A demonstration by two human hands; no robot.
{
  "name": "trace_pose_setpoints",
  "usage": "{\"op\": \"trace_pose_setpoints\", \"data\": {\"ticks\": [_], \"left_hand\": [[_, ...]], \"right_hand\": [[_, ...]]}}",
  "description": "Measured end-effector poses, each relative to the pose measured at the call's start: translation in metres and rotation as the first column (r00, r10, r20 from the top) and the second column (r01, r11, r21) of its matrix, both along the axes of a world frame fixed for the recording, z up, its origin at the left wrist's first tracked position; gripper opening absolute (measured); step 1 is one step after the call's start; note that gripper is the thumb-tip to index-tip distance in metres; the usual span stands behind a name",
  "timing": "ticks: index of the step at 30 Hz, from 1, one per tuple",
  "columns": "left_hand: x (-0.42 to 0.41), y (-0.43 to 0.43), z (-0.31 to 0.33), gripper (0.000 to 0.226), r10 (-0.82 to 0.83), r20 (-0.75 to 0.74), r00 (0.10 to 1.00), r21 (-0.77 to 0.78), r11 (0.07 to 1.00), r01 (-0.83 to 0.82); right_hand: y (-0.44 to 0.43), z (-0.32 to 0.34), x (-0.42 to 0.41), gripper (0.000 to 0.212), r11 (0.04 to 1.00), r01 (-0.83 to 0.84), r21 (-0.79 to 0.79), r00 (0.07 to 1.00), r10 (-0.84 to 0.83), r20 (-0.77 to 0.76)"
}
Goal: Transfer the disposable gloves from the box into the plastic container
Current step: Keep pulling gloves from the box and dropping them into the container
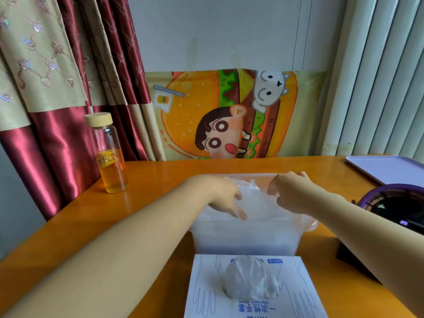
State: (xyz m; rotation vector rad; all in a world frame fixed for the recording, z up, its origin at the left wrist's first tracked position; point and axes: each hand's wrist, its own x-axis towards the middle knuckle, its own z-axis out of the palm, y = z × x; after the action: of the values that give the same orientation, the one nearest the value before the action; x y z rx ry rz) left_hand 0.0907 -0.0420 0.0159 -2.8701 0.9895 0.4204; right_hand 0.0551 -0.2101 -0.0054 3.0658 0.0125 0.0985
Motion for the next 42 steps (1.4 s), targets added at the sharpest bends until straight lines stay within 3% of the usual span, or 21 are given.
{"op": "trace_pose_setpoints", "data": {"ticks": [2, 4, 6, 7, 9, 12, 17, 23, 28, 32, 34, 38, 42], "left_hand": [[0.005, -0.005, -0.011, 0.059, 0.040, -0.055, 0.998, 0.152, 0.988, -0.031], [0.008, -0.006, -0.018, 0.060, 0.085, -0.098, 0.991, 0.140, 0.988, -0.071], [0.011, -0.005, -0.022, 0.064, 0.122, -0.127, 0.984, 0.131, 0.986, -0.105], [0.014, -0.005, -0.023, 0.065, 0.135, -0.135, 0.982, 0.135, 0.984, -0.117], [0.016, -0.005, -0.026, 0.063, 0.132, -0.127, 0.983, 0.150, 0.982, -0.112], [0.020, -0.006, -0.034, 0.063, 0.104, -0.116, 0.988, 0.208, 0.975, -0.078], [0.021, -0.010, -0.047, 0.054, 0.068, -0.135, 0.988, 0.312, 0.950, -0.022], [0.029, -0.008, -0.045, 0.052, 0.165, -0.329, 0.930, 0.304, 0.951, -0.061], [0.022, -0.003, -0.030, 0.054, 0.242, -0.361, 0.901, 0.159, 0.967, -0.196], [0.010, 0.016, 0.005, 0.046, 0.181, -0.398, 0.899, -0.075, 0.971, -0.228], [0.001, 0.033, 0.020, 0.042, 0.150, -0.443, 0.884, -0.204, 0.943, -0.263], [-0.030, 0.069, 0.021, 0.034, 0.107, -0.425, 0.899, -0.445, 0.840, -0.310], [-0.048, 0.083, 0.010, 0.017, 0.106, -0.341, 0.934, -0.701, 0.633, -0.327]], "right_hand": [[0.000, 0.001, -0.004, 0.039, 0.994, -0.008, -0.106, 1.000, 0.006, -0.019], [0.004, 0.003, -0.006, 0.033, 0.976, -0.044, -0.215, 0.990, 0.071, 0.120], [0.011, 0.007, -0.003, 0.029, 0.976, -0.117, -0.184, 0.961, 0.158, 0.228], [0.015, 0.009, -0.001, 0.031, 0.979, -0.171, -0.113, 0.963, 0.191, 0.192], [0.021, 0.005, 0.008, 0.050, 0.977, -0.213, -0.027, 0.976, 0.211, -0.059], [0.016, -0.011, 0.022, 0.064, 0.980, -0.178, -0.087, 0.912, 0.131, -0.388], [0.009, -0.032, 0.037, 0.048, 0.982, -0.148, -0.116, 0.858, 0.070, -0.509], [0.008, -0.042, 0.048, 0.042, 0.983, -0.135, -0.124, 0.821, 0.041, -0.570], [0.007, -0.039, 0.045, 0.040, 0.987, -0.124, -0.103, 0.850, 0.052, -0.525], [0.003, -0.023, 0.033, 0.040, 0.983, -0.157, -0.095, 0.881, 0.096, -0.464], [0.004, -0.009, 0.022, 0.048, 0.988, -0.153, 0.002, 0.893, 0.139, -0.428], [0.006, 0.020, -0.019, 0.044, 0.966, -0.243, 0.090, 0.949, 0.256, -0.186], [0.011, 0.036, -0.052, 0.020, 0.910, -0.351, 0.221, 0.936, 0.341, 0.083]]}}
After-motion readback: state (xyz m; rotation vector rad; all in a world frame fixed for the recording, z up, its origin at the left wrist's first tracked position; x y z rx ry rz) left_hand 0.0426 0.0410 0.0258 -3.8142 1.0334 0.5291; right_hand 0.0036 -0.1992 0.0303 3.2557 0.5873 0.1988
